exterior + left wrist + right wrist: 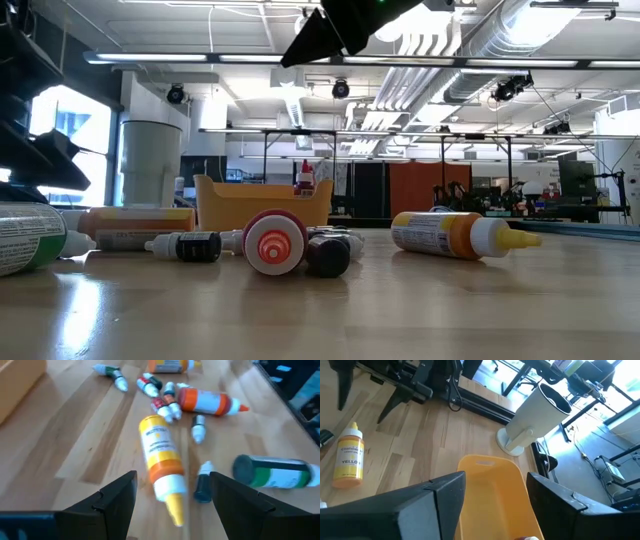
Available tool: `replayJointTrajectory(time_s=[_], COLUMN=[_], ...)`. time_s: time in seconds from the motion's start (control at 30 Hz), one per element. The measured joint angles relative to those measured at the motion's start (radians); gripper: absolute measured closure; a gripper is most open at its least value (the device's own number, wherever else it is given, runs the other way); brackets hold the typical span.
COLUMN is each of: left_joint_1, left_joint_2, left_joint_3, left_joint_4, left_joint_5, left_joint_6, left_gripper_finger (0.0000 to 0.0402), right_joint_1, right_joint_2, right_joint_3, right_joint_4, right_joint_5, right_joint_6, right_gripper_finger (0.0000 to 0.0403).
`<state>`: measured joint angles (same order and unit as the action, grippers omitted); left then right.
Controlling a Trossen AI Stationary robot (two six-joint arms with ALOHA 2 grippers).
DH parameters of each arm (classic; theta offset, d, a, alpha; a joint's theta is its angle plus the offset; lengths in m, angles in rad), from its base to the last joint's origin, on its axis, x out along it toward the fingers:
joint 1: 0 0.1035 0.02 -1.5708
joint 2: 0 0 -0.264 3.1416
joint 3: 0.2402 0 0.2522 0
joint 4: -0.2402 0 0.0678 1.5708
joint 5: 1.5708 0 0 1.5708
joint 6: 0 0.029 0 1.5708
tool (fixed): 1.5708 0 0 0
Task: Pick & Place food coloring
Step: Put the large yellow food coloring bottle into the yellow bin
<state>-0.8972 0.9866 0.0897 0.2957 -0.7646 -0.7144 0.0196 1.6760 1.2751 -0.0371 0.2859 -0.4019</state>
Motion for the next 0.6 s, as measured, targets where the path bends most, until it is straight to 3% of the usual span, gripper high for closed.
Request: replayJointTrajectory(time_s=[0.27,0.6], left_joint_1=[0.000,0.000], left_joint_2=[0.000,0.000], left_joint_3=[-0.001,0.000], left_joint_4=[0.020,0.018], left_joint_5=[-0.001,0.058], left_joint_6=[-0.113,-0.129], left_gripper_finger=[0.0156,0.0156], right_joint_1=[0.000,0.000], right_joint_2=[0.000,0.000], right_joint_3=[0.000,0.000], right_joint_4=[-0.001,-0.003], right_joint_5=[-0.001,-0.001], right_joint_6=[0.000,0.000], right_gripper_finger=[0.0197,0.0197])
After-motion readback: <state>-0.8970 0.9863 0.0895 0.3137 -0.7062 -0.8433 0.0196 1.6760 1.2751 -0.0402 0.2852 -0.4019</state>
